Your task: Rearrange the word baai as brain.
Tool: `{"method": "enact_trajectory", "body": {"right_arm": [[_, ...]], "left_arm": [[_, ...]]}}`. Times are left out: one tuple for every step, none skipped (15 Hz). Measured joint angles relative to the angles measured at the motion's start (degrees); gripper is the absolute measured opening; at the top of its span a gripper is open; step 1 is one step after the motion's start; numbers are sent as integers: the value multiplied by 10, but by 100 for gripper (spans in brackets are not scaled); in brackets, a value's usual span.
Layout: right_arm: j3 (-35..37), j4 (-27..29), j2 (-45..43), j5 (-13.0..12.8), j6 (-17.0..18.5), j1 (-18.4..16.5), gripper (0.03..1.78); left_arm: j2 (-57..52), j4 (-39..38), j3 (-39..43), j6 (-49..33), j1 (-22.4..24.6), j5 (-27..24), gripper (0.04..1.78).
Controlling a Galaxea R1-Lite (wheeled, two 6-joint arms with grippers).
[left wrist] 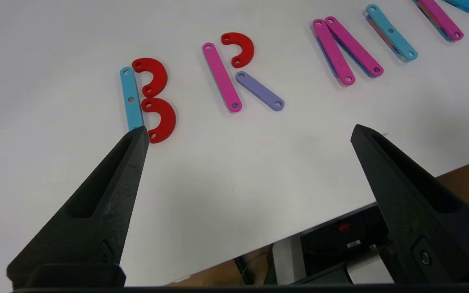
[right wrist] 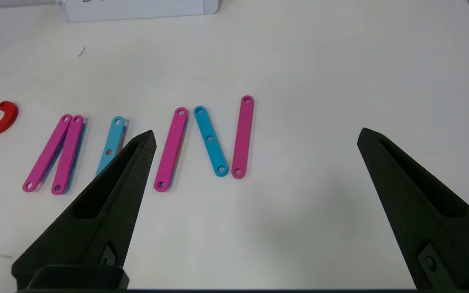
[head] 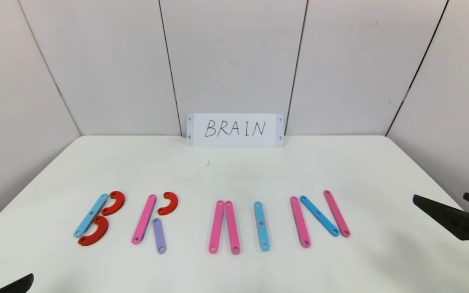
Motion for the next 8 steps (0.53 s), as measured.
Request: {"method": "enact_trajectory", "body": {"right_arm": [[7,14,-25,0,0,-8,174],[14,28,-49,0,1,-18,174],[20,38,-73,0,1,-31,174],[25,42,-94,0,1,-45,174],[29,45,-112,1,1,-62,174],[32,49,-134,2,1,-78,173],[34,59,-153,3,0,-90,174],[36,72,-173,3,0,-102,174]], "left_arm": [[-27,0,10,-5,0,6,173],[-54,0,20,-10,0,16,173],[-77,0,30,-13,0,27,173],[-99,0,39,-15,0,35,173],[-120,0,50,-17,0,39,173],[-144,1,61,-18,0,44,173],[-160,2,68,-22,0,53,173],[-170,2,71,-30,0,68,173]]}}
